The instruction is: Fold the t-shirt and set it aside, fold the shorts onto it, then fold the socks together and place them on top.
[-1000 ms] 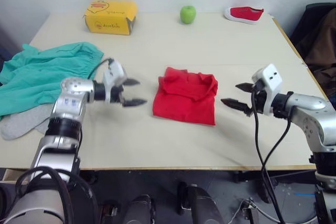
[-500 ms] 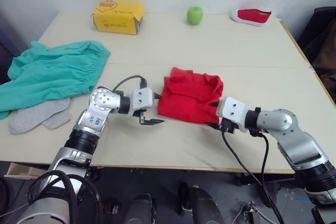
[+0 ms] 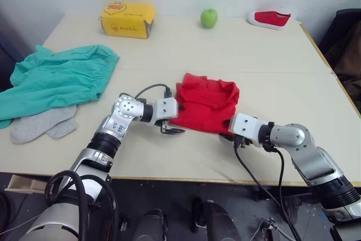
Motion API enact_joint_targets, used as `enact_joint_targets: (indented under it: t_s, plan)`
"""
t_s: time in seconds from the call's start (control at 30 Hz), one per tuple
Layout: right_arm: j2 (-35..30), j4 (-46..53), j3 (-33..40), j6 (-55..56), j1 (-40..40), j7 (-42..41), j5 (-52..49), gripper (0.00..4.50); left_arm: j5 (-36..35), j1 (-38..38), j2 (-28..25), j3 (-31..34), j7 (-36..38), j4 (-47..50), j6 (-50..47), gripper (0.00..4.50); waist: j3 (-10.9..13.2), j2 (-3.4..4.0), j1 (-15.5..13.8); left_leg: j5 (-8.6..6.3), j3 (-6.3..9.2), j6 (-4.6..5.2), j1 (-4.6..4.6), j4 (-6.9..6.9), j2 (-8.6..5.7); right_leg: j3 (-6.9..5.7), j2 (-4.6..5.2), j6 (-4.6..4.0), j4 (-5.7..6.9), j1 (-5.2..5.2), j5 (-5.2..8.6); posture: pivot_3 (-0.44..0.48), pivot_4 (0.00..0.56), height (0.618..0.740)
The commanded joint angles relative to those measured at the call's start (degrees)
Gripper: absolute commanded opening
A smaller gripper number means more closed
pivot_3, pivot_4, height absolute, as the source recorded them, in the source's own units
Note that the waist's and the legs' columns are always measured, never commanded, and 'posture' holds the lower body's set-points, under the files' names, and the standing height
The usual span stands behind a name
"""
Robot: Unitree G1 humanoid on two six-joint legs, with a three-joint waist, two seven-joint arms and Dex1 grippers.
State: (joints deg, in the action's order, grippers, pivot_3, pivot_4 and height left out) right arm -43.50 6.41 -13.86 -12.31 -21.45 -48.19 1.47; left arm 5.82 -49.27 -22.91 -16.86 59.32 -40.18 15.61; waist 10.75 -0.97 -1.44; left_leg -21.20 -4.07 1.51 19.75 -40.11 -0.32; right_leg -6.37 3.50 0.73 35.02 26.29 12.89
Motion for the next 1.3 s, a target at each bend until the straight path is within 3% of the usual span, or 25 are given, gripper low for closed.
enact_joint_targets:
  t_s: [0.03,0.17,0.33,0.37,0.53,0.63,0.8,0.97,1.0,1.13,1.3]
  plan:
    - [0.3,-0.38,0.23,-0.14,0.71,-0.45,0.86,1.52,1.32,-0.81,0.16,-0.13,-1.13,-2.47,0.21,2.93,0.0,0.0,-0.03,0.0,0.0,0.0,-0.01,0.0,0.0,0.0,0.0,0.0,-0.01,-0.02,0.0,0.0,0.15,0.74]
    - [0.54,-1.33,0.31,0.79,0.51,-0.7,1.39,0.12,0.11,-1.1,0.9,0.69,-0.62,-3.18,-0.47,1.65,0.0,0.0,0.01,-0.02,0.0,0.02,-0.3,0.04,0.0,-0.01,0.0,0.0,-0.09,-0.32,0.0,0.0,0.15,0.74]
    - [-0.76,-3.93,0.2,12.9,-0.05,-2.19,2.79,0.0,-5.17,3.36,-1.1,2.48,5.69,5.6,-7.41,0.04,0.0,0.0,0.11,-0.06,0.05,0.04,-0.49,0.1,0.02,-0.04,-0.01,0.0,-0.18,-0.52,0.01,0.0,0.15,0.74]
    - [-1.07,-4.15,0.39,14.52,0.11,-2.91,2.66,0.0,-6.89,5.51,-2.52,2.74,8.06,9.83,-10.34,0.01,0.0,0.0,0.41,-0.07,0.05,0.03,-0.48,0.13,0.03,-0.04,-0.03,0.0,-0.1,-0.52,0.01,0.0,0.15,0.74]
    - [-2.4,-0.21,2.45,15.9,3.68,-8.19,-3.02,0.0,-12.34,17.53,-11.47,3.78,14.78,29.59,-20.75,0.01,0.0,0.0,1.24,-0.13,0.08,-0.1,-0.48,0.21,0.14,-0.08,-0.12,-0.07,-0.07,-0.48,0.07,0.0,0.15,0.74]
    - [-4.16,4.99,3.49,15.45,7.99,-12.15,-7.37,0.0,-14.76,23.43,-15.93,5.06,15.06,37.99,-26.05,0.01,0.01,0.02,1.35,-0.15,0.14,-0.13,-0.52,0.23,0.16,-0.08,-0.11,-0.11,-0.1,-0.53,0.1,0.0,0.15,0.74]
    - [-5.62,8.18,4.0,18.11,11.89,-13.03,-7.62,0.0,-17.35,27.96,-18.51,6.35,12.03,47.22,-33.56,0.01,0.03,0.04,0.3,-0.25,0.2,0.03,-0.59,0.11,0.13,-0.07,-0.05,-0.09,-0.33,-0.66,0.12,0.0,0.15,0.74]
    - [-5.15,7.59,4.68,16.03,12.46,-10.89,-7.77,0.0,-21.68,30.25,-17.68,9.06,7.57,52.16,-41.55,0.01,0.03,0.04,-0.03,-0.26,0.21,0.01,-0.58,0.12,0.13,-0.06,-0.05,-0.09,-0.34,-0.64,0.12,0.0,0.15,0.74]
    - [-5.61,8.02,4.8,15.41,12.78,-11.24,-8.11,0.23,-23.83,30.96,-18.05,9.72,8.16,53.76,-43.45,0.0,0.03,0.04,-0.02,-0.27,0.21,0.0,-0.58,0.13,0.13,-0.07,-0.05,-0.09,-0.34,-0.64,0.12,0.0,0.15,0.74]
    - [-7.03,12.21,6.73,10.66,14.14,-13.53,-13.01,1.36,-30.31,32.76,-19.93,12.52,8.69,58.22,-50.56,1.07,0.04,0.05,-0.01,-0.28,0.23,-0.01,-0.57,0.13,0.14,-0.07,-0.06,-0.1,-0.34,-0.63,0.15,0.0,0.15,0.74]
    - [-9.73,24.65,13.14,-12.13,14.6,-14.48,-35.21,3.11,-42.14,32.51,-23.62,19.07,9.85,60.77,-62.48,2.68,0.08,0.12,0.04,-0.28,0.32,-0.02,-0.57,0.13,0.15,-0.08,-0.05,-0.11,-0.32,-0.64,0.17,0.0,0.15,0.74]
